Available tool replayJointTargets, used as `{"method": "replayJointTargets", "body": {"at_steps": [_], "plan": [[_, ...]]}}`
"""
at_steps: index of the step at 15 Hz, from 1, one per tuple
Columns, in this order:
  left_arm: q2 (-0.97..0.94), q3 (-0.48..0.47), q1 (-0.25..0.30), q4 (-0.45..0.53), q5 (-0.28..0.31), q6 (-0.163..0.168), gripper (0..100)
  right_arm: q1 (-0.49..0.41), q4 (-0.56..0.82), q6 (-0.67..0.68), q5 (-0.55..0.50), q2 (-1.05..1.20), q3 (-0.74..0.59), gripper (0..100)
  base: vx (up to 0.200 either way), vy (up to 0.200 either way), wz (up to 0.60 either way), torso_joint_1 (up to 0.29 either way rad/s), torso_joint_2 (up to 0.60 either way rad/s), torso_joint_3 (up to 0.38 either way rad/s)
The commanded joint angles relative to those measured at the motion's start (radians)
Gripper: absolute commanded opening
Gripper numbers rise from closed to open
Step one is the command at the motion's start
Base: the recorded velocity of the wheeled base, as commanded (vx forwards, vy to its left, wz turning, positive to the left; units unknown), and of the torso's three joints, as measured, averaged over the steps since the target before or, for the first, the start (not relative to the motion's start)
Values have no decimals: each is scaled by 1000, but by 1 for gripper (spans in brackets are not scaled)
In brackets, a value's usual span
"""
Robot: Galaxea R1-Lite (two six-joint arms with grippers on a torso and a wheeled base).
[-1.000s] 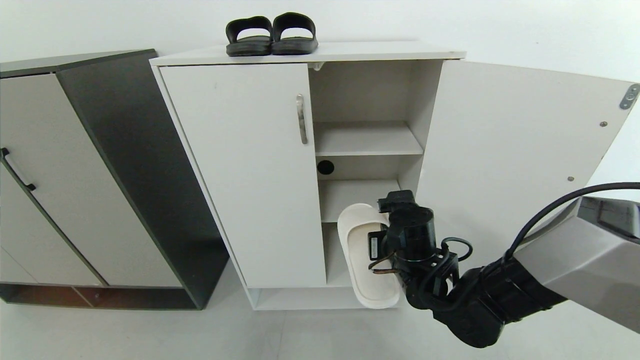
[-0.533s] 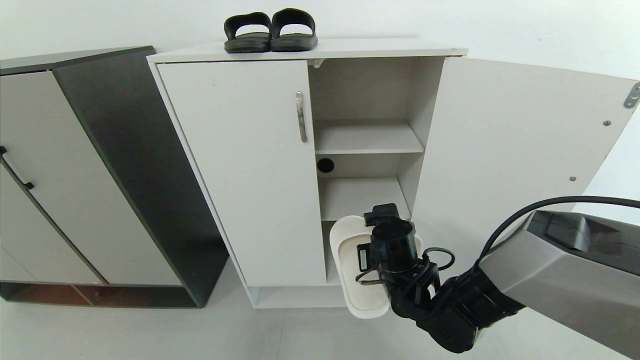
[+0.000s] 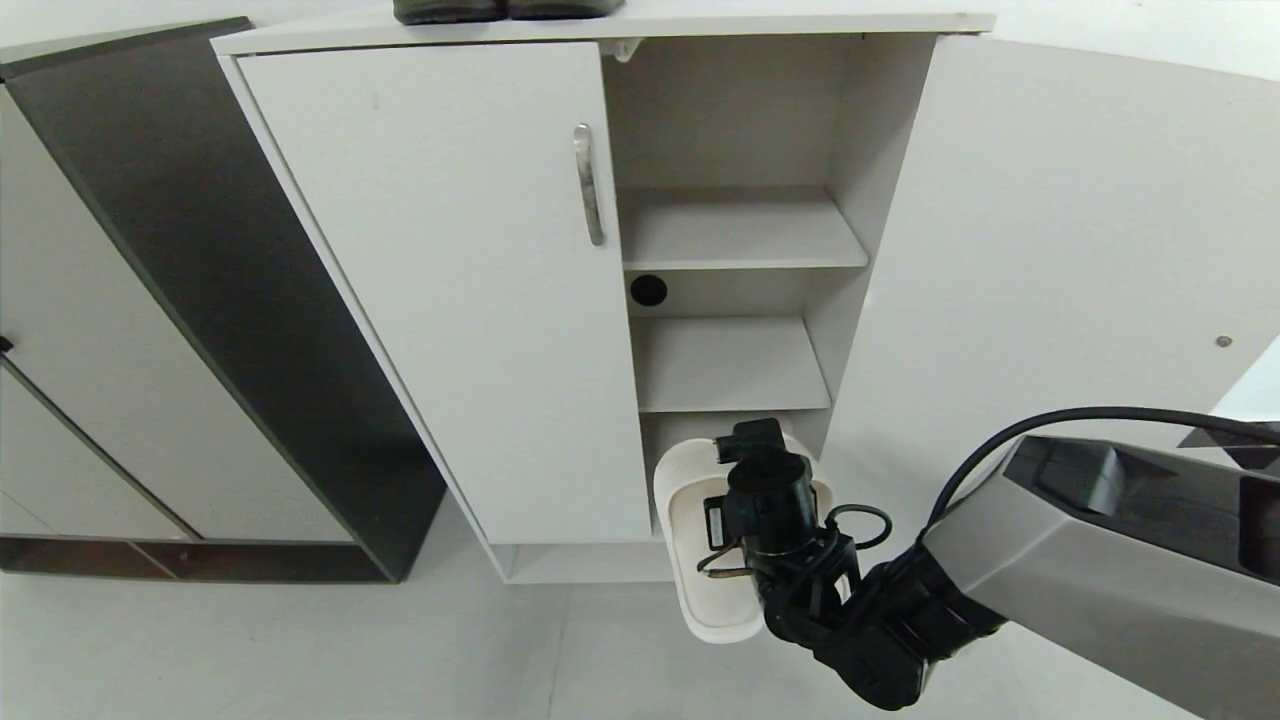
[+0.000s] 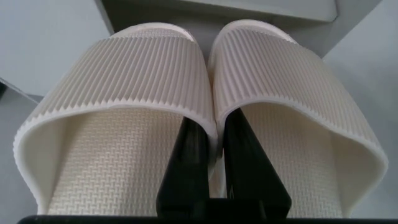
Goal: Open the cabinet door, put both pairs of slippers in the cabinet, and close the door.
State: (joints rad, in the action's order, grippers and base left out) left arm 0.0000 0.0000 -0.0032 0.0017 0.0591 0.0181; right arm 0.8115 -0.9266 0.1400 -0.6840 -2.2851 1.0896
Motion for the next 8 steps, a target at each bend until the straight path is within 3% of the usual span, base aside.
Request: {"method": "replayJointTargets", "body": {"at_steps": [1,6,8], "plan": [[2,0,0,0,-1,0,0,2,-49,-17,-19,-8,1,0,0,0,0,2,-2,-198],[2,0,0,-2,-27,-17,0,-5,-307,-146,-43,-68,-11,0,0,0,0,3,2,-85],[2,0,0,0,-27,-17,0,-9,-316,-148,-48,-65,-10,0,0,0,0,0,0,0]]}}
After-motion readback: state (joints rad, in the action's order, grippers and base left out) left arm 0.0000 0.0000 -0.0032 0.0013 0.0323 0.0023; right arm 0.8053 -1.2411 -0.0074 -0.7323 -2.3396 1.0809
